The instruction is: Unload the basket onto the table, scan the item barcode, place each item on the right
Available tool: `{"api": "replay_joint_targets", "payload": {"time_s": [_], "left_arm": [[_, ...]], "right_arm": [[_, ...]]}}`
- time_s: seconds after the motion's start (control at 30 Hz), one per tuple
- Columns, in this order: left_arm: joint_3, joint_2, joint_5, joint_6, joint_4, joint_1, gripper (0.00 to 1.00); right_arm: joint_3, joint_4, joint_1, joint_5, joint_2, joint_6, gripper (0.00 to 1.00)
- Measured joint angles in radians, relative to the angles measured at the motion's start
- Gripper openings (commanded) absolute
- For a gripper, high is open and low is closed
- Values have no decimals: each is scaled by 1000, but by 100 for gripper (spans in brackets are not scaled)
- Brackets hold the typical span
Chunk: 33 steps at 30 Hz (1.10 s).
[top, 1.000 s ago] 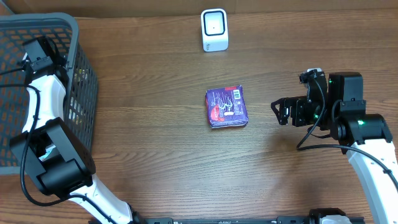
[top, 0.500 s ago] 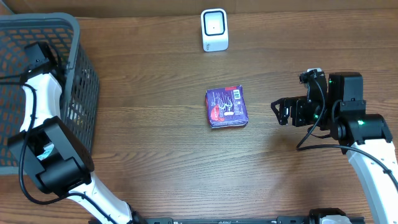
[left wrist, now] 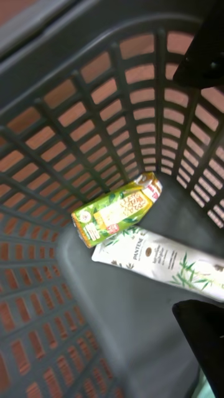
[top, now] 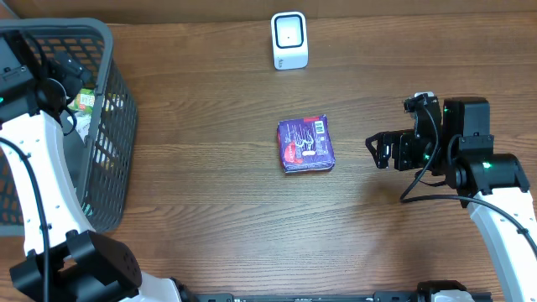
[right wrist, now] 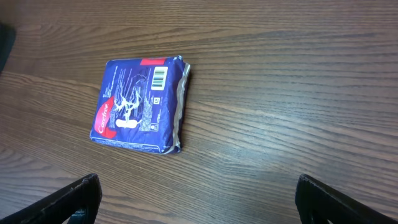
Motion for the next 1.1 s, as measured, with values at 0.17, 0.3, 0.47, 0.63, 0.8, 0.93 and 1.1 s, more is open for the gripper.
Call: {"api": "replay_joint_targets", "payload": {"time_s": [0.17, 0.3, 0.47, 0.63, 0.8, 0.93, 1.1], "left_arm": [[1, 46, 51, -96, 55, 68, 91], [1, 116, 77, -179, 126, 116, 86], [1, 221, 96, -246, 198, 111, 83], [1, 346, 101, -276, 253, 85, 85], [1, 426, 101, -285, 274, 63, 87], [1, 457, 81, -285, 282, 50, 89], [2, 465, 59, -280, 276, 45, 57]], "right_arm": [[0, 1, 0, 0, 0, 0, 100], [0, 0, 0, 0, 0, 0, 100], [0, 1, 0, 0, 0, 0, 100], [0, 1, 0, 0, 0, 0, 100], [0, 0, 0, 0, 0, 0, 100], [0, 1, 0, 0, 0, 0, 100], [0, 0, 0, 0, 0, 0, 100]]}}
